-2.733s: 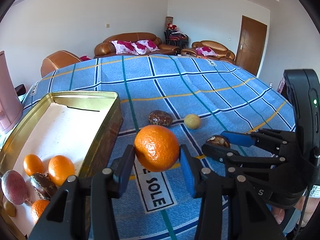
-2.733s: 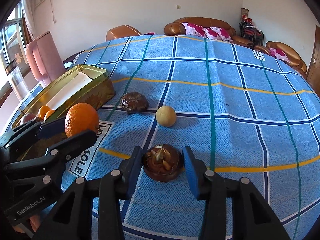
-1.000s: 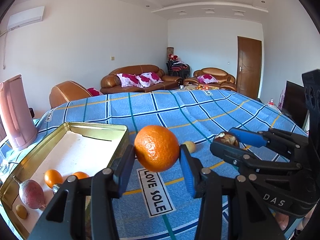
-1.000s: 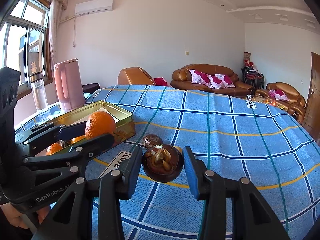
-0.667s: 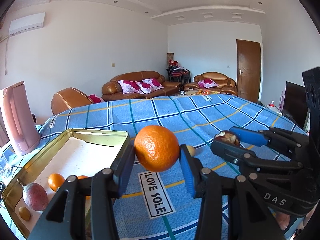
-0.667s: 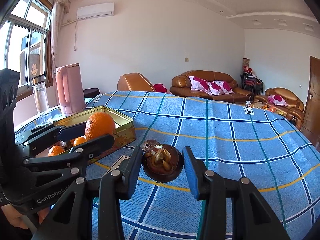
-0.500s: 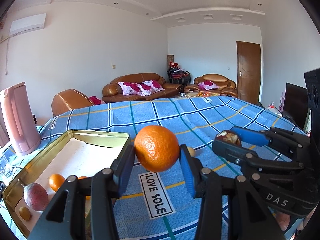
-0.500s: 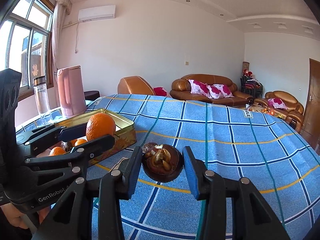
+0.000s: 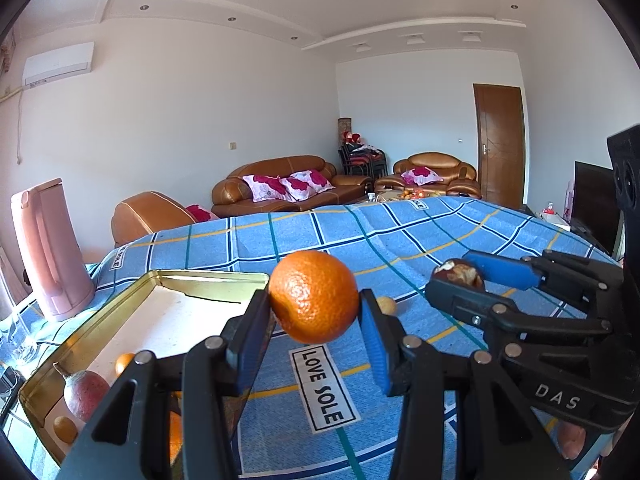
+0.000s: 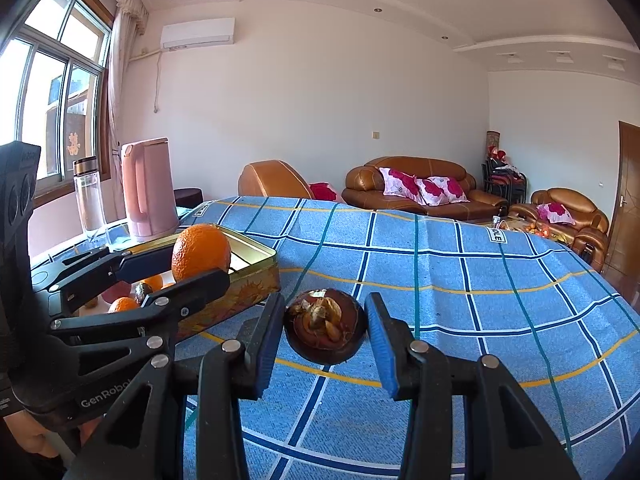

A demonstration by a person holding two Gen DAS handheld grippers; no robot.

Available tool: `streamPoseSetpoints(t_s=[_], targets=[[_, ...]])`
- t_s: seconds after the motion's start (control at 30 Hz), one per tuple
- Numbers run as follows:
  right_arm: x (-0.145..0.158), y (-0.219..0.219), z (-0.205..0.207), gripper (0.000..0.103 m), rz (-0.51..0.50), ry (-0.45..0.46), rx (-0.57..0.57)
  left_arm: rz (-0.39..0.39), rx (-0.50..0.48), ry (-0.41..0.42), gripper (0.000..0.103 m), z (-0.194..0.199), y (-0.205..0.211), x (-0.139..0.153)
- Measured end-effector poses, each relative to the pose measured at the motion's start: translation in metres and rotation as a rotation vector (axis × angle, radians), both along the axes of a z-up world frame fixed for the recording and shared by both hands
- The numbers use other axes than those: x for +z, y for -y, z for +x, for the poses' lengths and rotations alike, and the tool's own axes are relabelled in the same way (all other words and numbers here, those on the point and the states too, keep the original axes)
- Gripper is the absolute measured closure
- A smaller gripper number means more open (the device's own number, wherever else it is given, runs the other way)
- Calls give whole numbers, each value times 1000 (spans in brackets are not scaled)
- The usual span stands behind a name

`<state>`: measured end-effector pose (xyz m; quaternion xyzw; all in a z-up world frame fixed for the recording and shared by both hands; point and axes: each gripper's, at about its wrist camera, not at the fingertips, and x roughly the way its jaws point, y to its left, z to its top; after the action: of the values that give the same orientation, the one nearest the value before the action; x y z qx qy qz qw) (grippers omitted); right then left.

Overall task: Organize fruits
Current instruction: 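Lift the orange and mangosteen and carry both over the tin tray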

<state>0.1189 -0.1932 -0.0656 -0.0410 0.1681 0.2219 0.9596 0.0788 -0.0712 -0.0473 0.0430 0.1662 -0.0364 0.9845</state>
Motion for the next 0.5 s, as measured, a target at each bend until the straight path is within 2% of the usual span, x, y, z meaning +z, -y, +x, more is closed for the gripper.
streamPoseSetpoints(t_s=[0.5], targets=[[-1,-34,-4,59,-19,-1,62,-17,55,-6,56,-10,-31,0]])
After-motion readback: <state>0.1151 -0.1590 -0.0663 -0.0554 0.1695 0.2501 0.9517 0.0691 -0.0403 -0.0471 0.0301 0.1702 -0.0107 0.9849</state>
